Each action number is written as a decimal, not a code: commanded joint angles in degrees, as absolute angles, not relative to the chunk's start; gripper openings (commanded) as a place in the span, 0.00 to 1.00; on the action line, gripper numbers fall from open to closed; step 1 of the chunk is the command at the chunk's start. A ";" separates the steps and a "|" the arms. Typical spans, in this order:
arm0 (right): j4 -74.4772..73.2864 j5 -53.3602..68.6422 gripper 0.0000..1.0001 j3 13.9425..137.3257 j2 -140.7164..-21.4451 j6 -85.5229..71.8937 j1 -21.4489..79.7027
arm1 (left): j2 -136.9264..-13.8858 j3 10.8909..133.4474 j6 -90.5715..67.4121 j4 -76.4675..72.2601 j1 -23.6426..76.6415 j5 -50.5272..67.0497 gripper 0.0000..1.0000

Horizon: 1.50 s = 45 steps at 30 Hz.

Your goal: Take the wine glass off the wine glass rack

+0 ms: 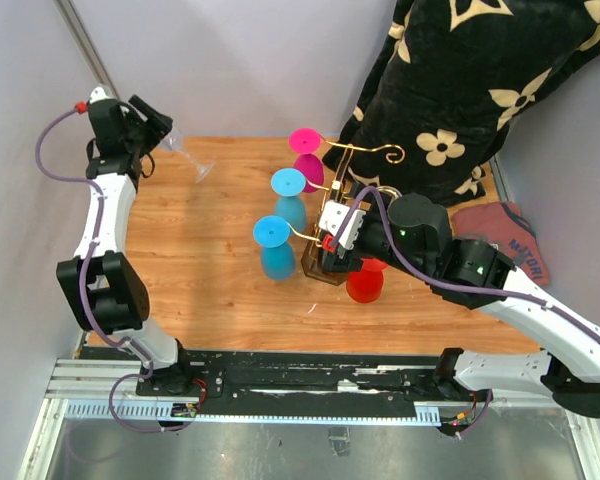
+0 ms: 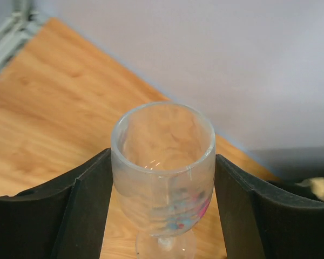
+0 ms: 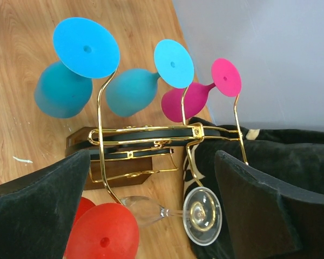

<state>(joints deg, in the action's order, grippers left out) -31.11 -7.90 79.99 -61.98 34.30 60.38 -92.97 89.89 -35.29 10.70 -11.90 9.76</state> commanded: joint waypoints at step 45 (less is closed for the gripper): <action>-12.60 2.90 0.98 66.12 -58.74 22.80 37.75 | -124.08 76.16 3.43 -57.64 -3.69 -49.68 0.60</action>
